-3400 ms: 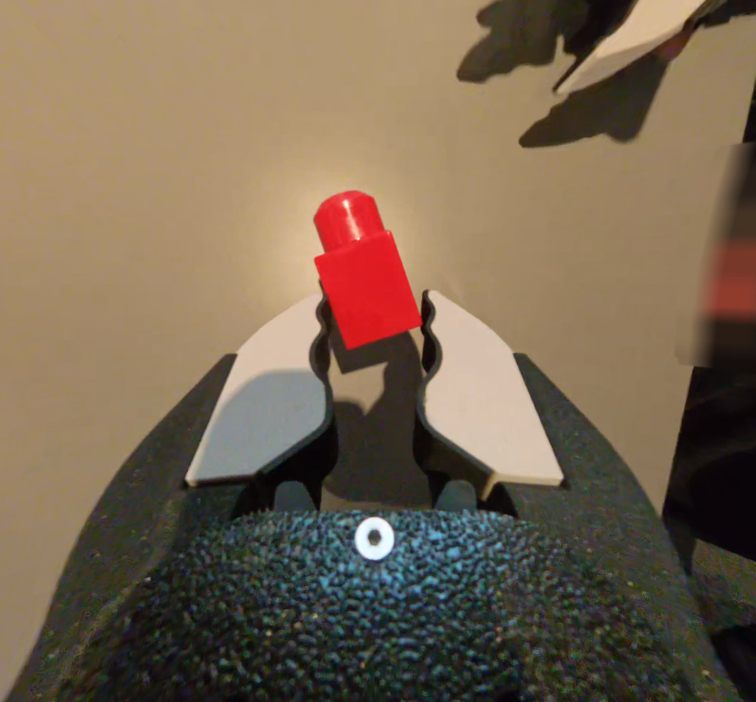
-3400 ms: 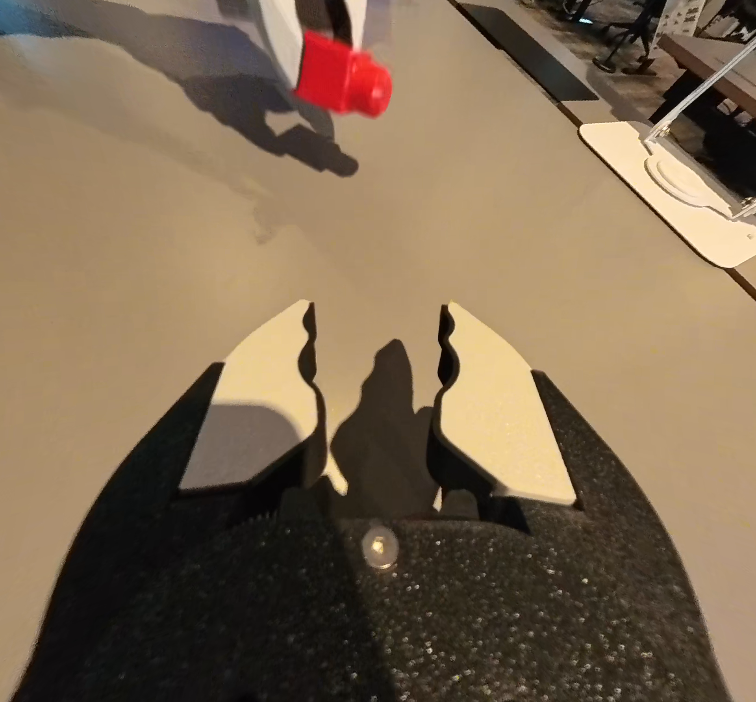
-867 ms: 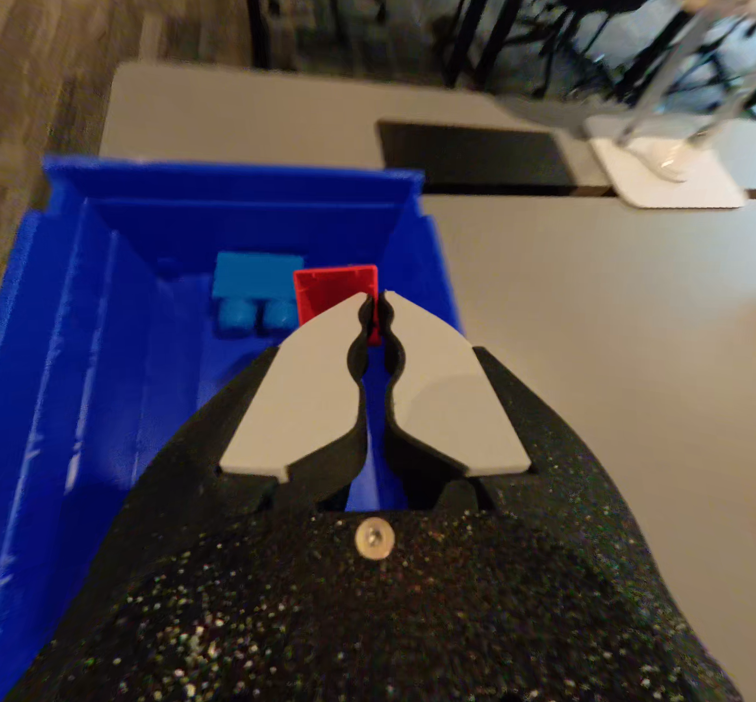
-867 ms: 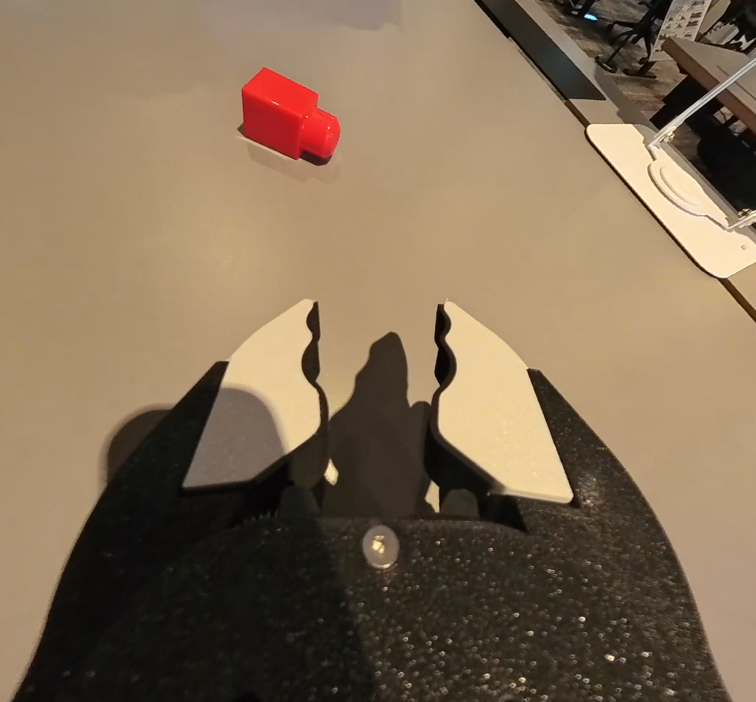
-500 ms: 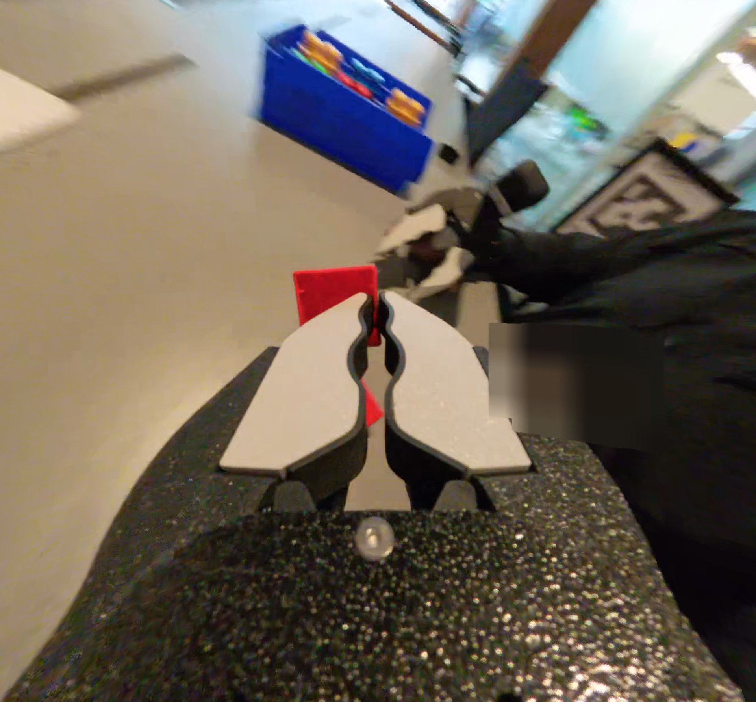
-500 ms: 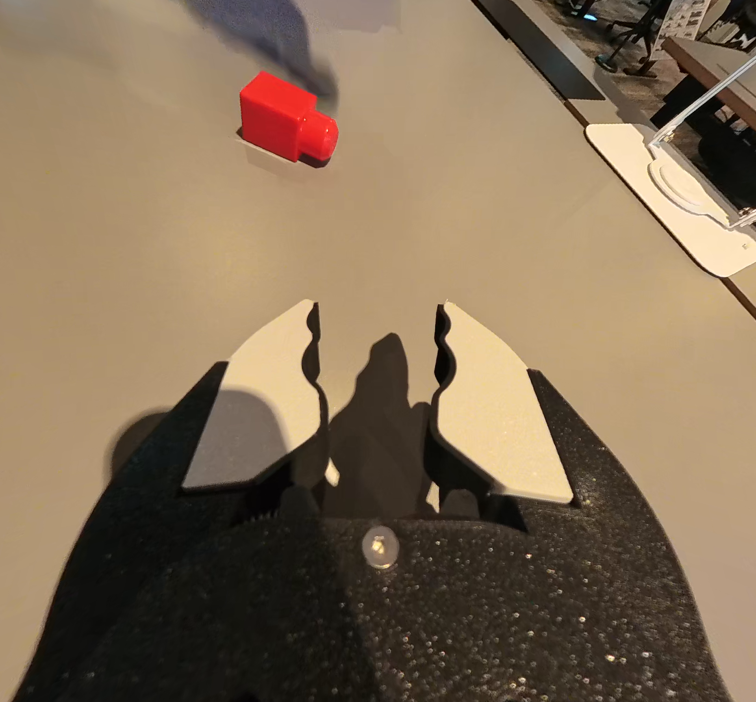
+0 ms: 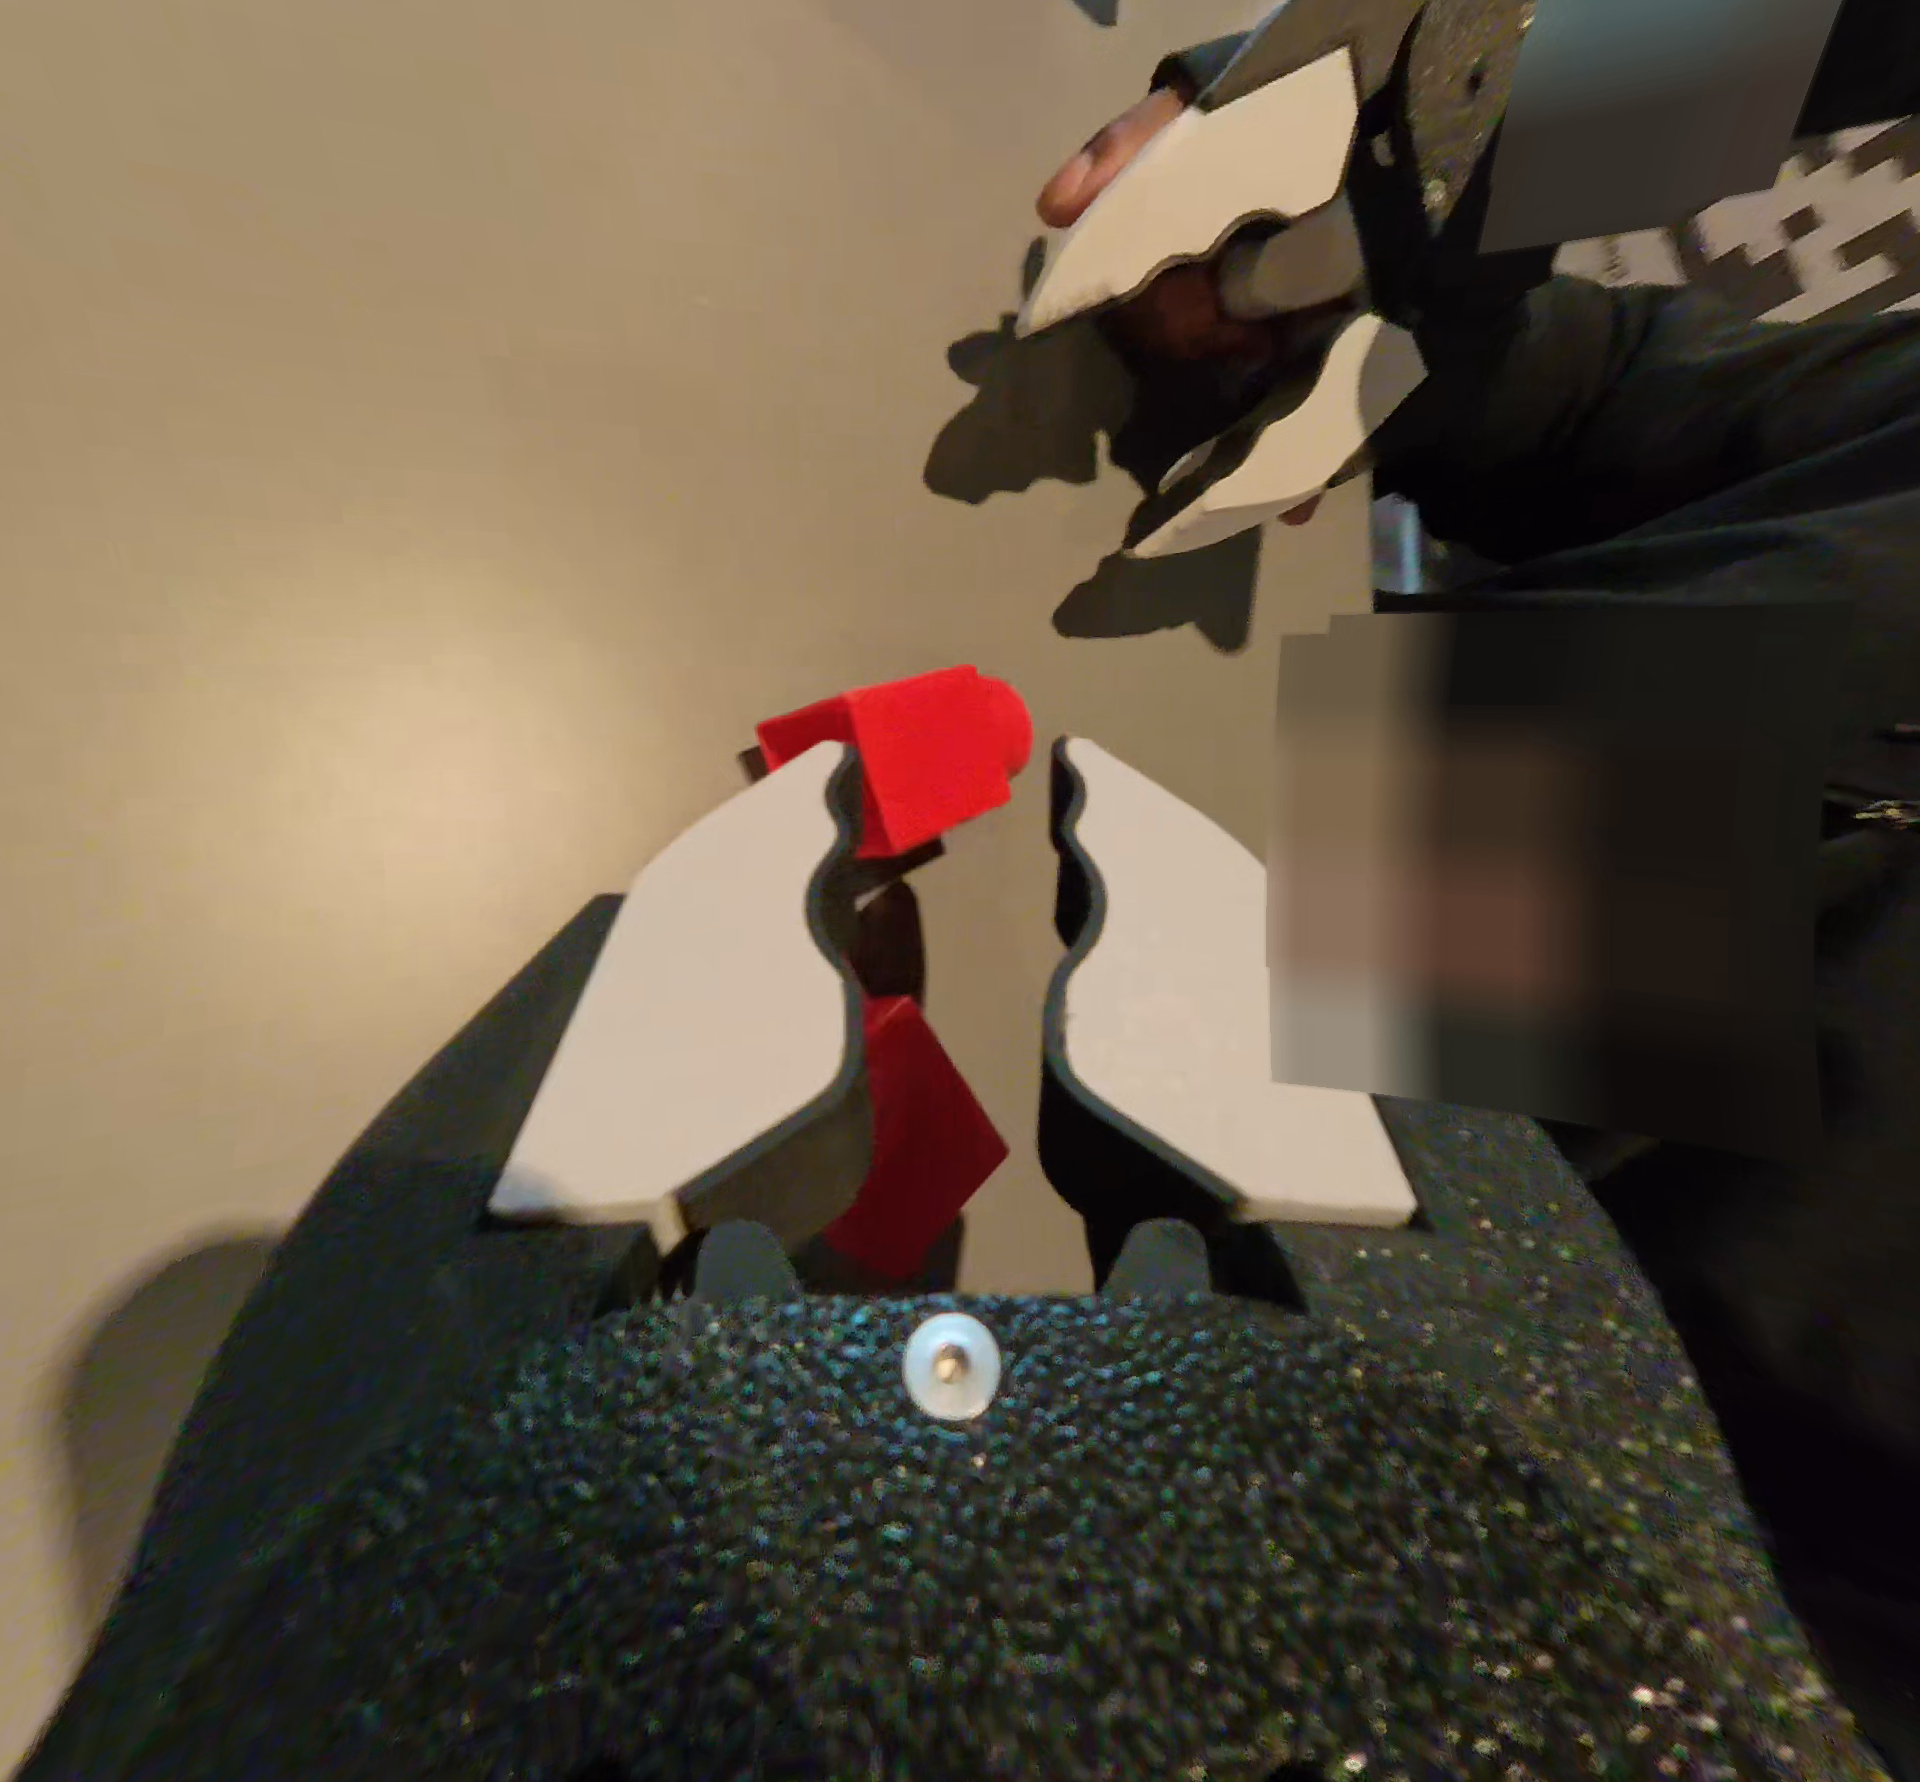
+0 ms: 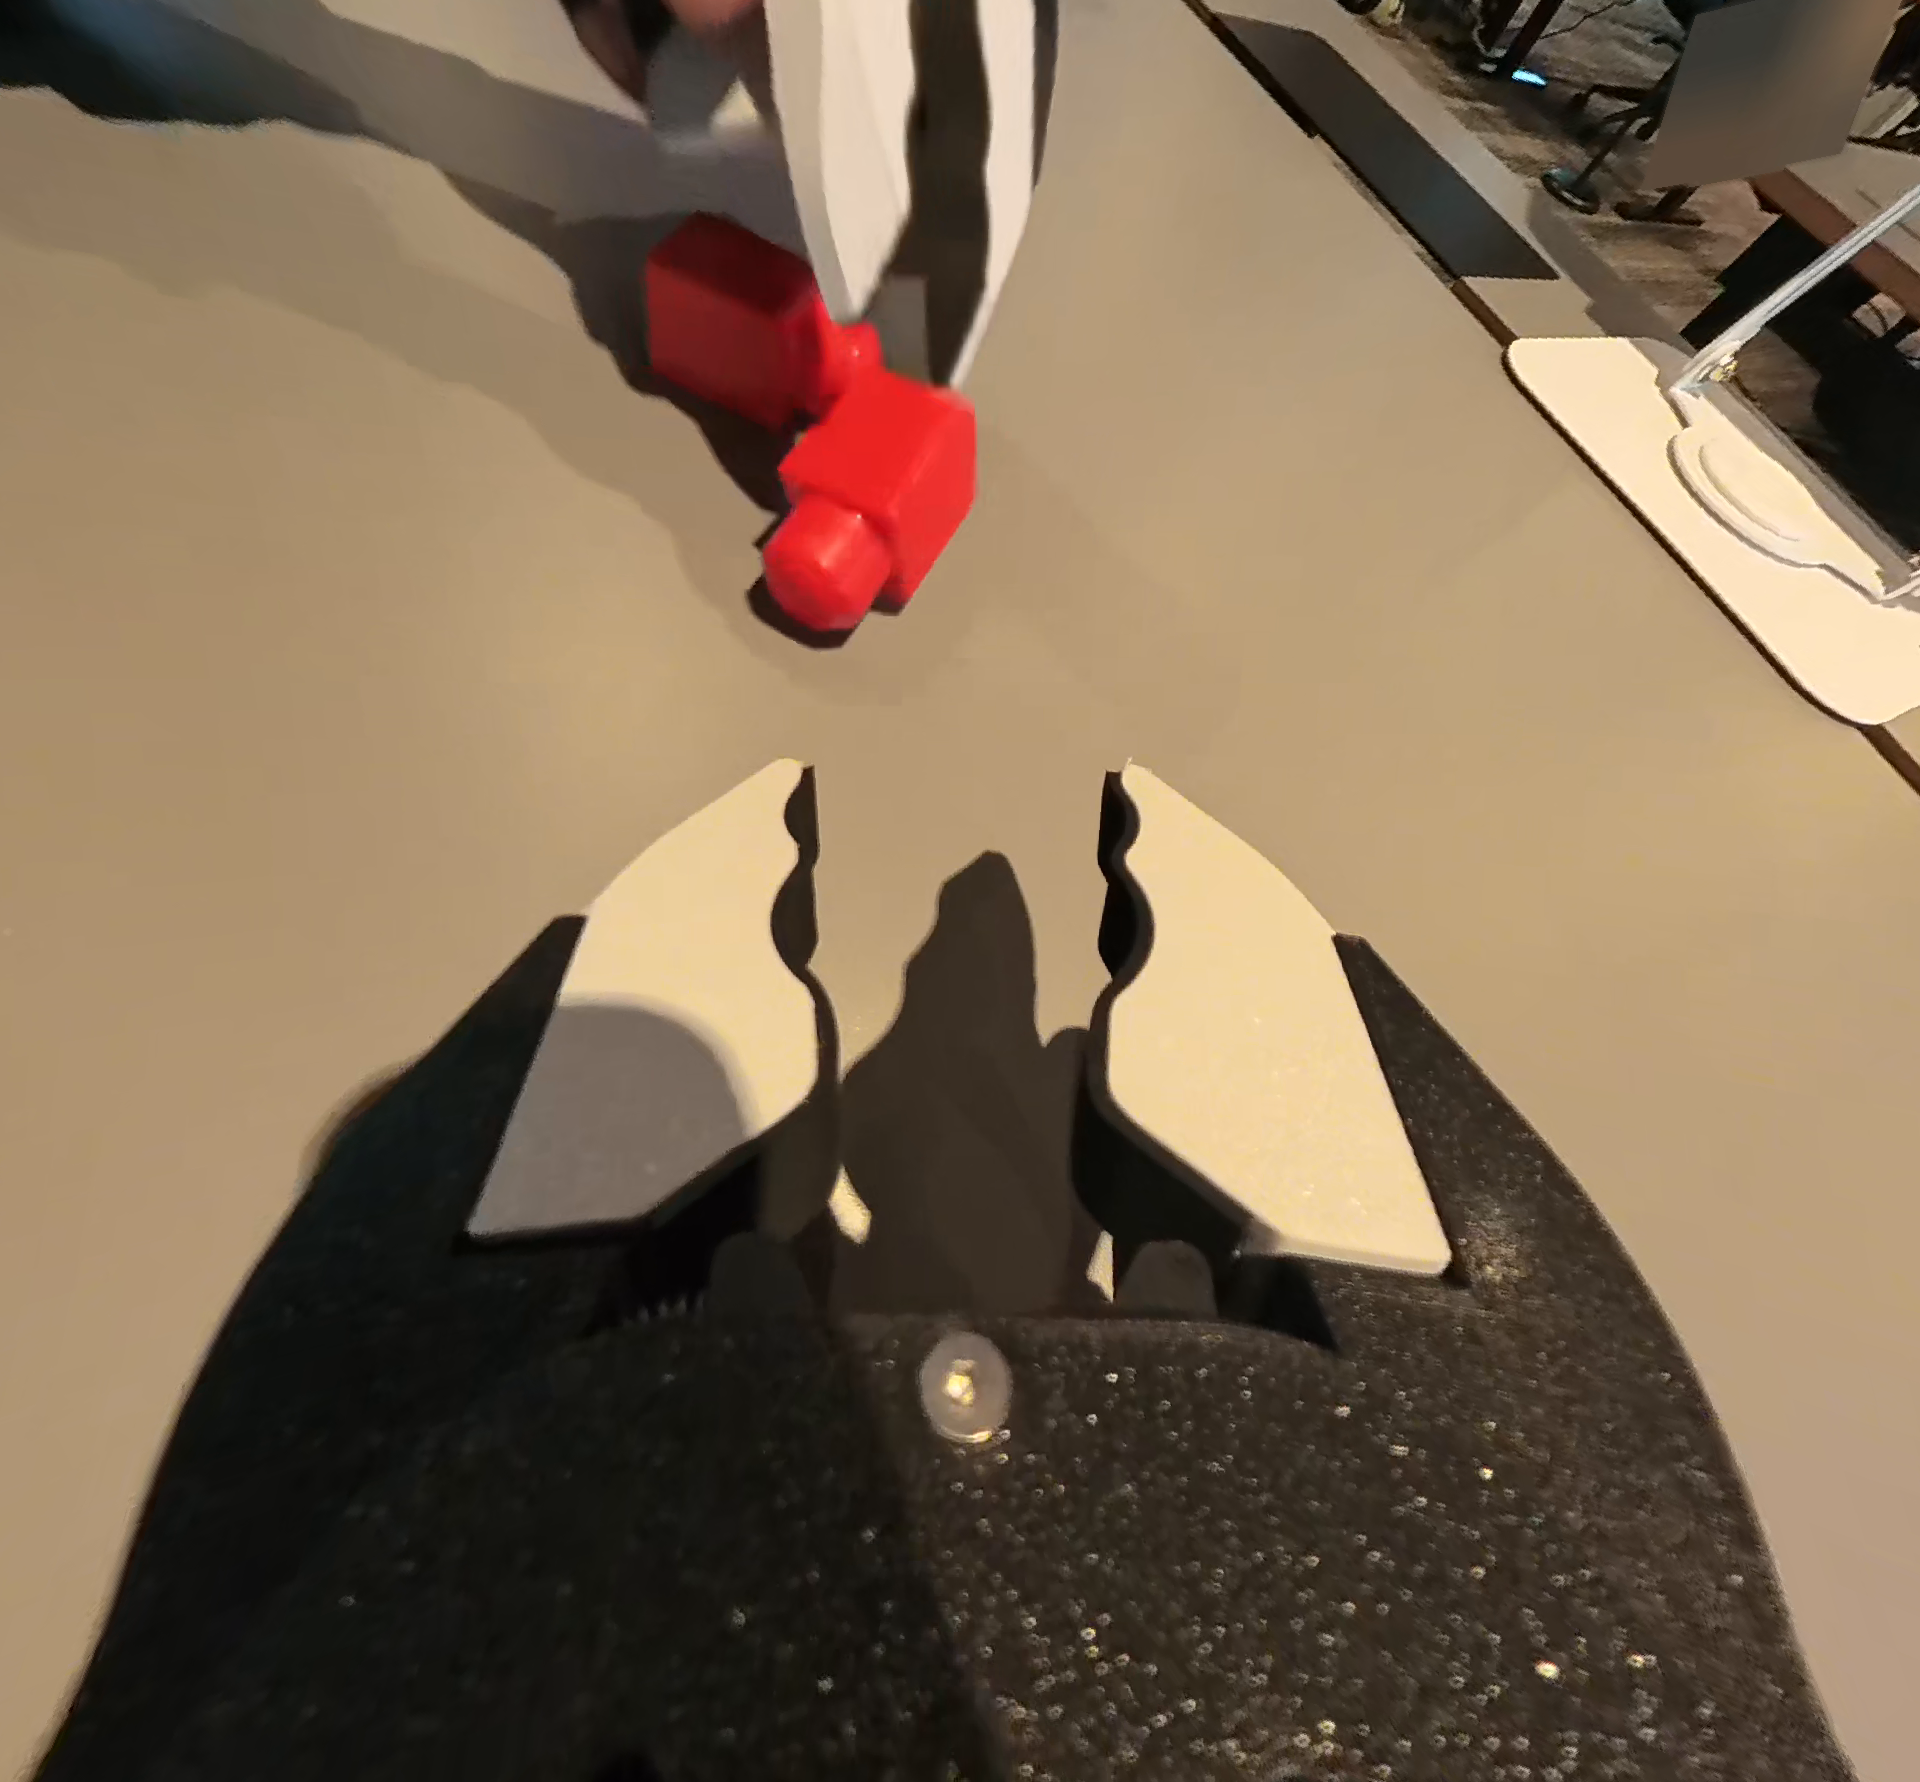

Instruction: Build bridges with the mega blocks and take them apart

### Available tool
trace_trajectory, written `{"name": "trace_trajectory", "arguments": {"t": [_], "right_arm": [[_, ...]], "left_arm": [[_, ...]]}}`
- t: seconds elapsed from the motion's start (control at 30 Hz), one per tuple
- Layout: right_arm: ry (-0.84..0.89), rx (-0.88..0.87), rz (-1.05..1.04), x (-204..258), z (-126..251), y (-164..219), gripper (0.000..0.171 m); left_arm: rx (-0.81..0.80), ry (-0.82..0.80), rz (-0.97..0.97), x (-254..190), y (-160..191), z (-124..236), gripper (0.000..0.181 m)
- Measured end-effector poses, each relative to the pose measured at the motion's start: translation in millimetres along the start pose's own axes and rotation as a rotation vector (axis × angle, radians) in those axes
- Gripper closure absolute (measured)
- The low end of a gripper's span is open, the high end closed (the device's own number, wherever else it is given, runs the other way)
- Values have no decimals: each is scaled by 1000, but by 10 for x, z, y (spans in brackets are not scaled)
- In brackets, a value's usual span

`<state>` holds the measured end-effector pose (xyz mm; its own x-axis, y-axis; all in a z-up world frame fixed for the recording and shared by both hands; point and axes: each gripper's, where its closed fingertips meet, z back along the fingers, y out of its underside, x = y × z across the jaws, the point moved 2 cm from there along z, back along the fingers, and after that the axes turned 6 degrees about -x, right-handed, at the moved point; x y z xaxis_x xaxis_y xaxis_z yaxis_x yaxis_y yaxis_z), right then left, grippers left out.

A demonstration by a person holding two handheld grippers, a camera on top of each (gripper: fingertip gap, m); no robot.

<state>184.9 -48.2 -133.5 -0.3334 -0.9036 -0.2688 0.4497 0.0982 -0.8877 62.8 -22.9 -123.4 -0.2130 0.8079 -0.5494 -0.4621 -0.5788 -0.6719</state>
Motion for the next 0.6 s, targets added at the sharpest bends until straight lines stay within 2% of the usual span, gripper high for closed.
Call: {"name": "trace_trajectory", "arguments": {"t": [0.13, 0.23, 0.33, 0.43, 0.5, 0.6], "right_arm": [[6, 2, 7, 0, -2, 2, 119], [8, 5, 11, 1, -3, 4, 119], [11, 7, 17, 4, -4, 6, 119], [9, 13, 24, 13, -12, 11, 119], [10, 17, 31, 18, -16, 13, 119], [12, 22, 35, 22, -23, 18, 119]], "left_arm": [[1, -126, -56, 45, -16, 204, 132], [-78, -285, -127, 38, -150, 647, 130], [-248, -547, -158, 87, -321, 1485, 128], [-421, -908, -115, 287, -303, 2624, 124], [-478, -1107, -34, 470, -118, 3334, 122], [-501, -1185, 191, 798, 263, 3986, 121]]}}
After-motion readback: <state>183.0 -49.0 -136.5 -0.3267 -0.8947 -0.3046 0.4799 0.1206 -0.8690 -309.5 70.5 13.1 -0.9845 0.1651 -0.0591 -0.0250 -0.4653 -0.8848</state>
